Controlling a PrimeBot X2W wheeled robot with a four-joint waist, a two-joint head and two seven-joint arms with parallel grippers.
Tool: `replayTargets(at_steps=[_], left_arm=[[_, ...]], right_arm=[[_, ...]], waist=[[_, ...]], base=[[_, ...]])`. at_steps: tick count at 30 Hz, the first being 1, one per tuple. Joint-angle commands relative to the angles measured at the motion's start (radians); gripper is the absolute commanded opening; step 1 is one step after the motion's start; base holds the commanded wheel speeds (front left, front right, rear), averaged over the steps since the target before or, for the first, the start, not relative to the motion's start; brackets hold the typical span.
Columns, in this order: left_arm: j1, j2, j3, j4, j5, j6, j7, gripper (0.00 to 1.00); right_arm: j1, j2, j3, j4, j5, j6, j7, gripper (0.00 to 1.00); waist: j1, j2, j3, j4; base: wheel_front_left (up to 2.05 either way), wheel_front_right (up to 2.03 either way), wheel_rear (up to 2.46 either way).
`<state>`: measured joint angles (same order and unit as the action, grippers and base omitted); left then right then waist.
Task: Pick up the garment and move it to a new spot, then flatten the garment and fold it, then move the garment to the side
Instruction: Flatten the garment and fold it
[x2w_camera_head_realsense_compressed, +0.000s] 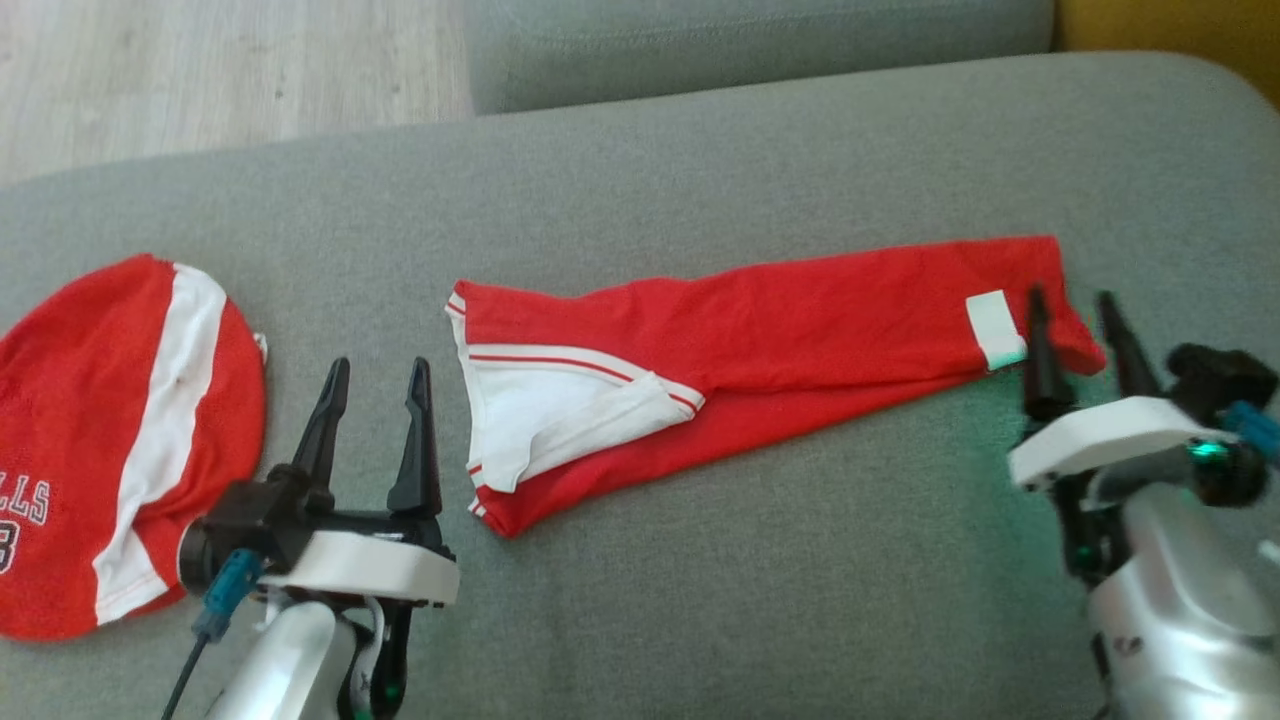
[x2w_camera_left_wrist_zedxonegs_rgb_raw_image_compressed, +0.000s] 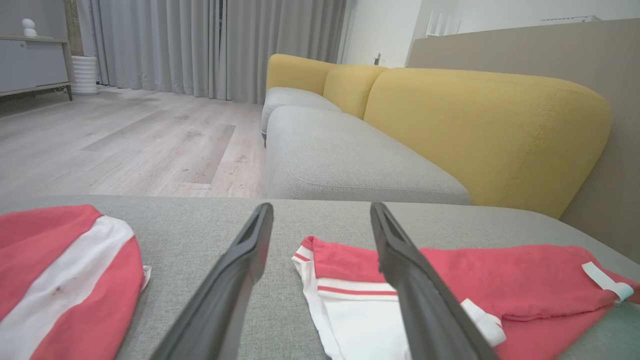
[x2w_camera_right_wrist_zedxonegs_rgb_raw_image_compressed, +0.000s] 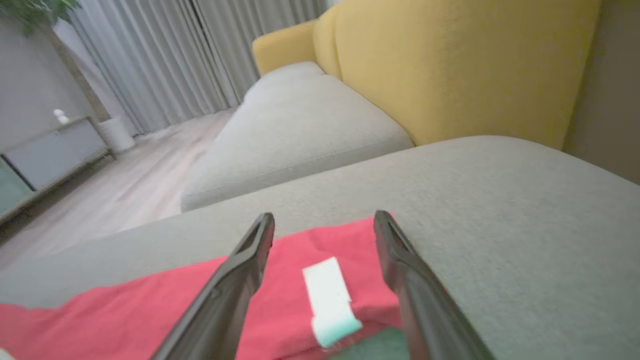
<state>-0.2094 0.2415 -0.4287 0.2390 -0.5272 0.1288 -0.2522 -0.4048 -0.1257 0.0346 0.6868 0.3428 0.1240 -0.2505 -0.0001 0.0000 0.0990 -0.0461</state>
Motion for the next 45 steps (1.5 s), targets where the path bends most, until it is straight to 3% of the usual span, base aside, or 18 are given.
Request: replayTargets(at_steps=[1,17,21,25,27,34,45], left_arm=[[-0.047,0.000,0.057,-0.019,0.023,-0.018,-0.009,1.00],[-0.114,-0.084,0.119,0.025,0.137,-0.144,-0.009,1.00],[-0.119,-0.096,0.152,0.029,0.162,-0.167,-0.009,1.00],[-0.125,-0.108,0.174,0.037,0.179,-0.178,-0.009,1.00],[-0.127,-0.114,0.182,0.039,0.187,-0.183,-0.009,1.00],[-0.119,-0.127,0.214,0.045,0.209,-0.198,-0.009,1.00],[-0.090,-0.147,0.242,0.037,0.235,-0.221,-0.010,1.00]], right_arm=[[-0.054,0.002,-0.032,-0.002,-0.045,0.007,0.012,1.00],[-0.266,0.066,-0.565,0.236,-0.406,0.007,0.128,1.00],[-0.302,0.074,-0.640,0.295,-0.464,0.007,0.143,1.00],[-0.335,0.075,-0.630,0.381,-0.456,0.007,0.125,1.00],[-0.348,0.075,-0.623,0.414,-0.457,0.007,0.114,0.00],[-0.366,0.070,-0.647,0.407,-0.504,0.007,0.084,0.00],[-0.333,-0.037,-0.708,0.314,-0.543,0.007,0.108,0.00]], waist=[[0.0001,0.0000,0.025,0.006],[0.0001,0.0000,0.186,0.057],[0.0001,0.0000,0.202,0.061],[0.0001,0.0000,0.200,0.059],[0.0001,0.0000,0.199,0.058],[0.0001,0.0000,0.179,0.044],[0.0001,0.0000,0.112,0.013]], base=[[0.00,0.00,0.00],[0.00,0.00,0.00],[0.00,0.00,0.00],[0.00,0.00,0.00],[0.00,0.00,0.00],[0.00,0.00,0.00],[0.00,0.00,0.00]])
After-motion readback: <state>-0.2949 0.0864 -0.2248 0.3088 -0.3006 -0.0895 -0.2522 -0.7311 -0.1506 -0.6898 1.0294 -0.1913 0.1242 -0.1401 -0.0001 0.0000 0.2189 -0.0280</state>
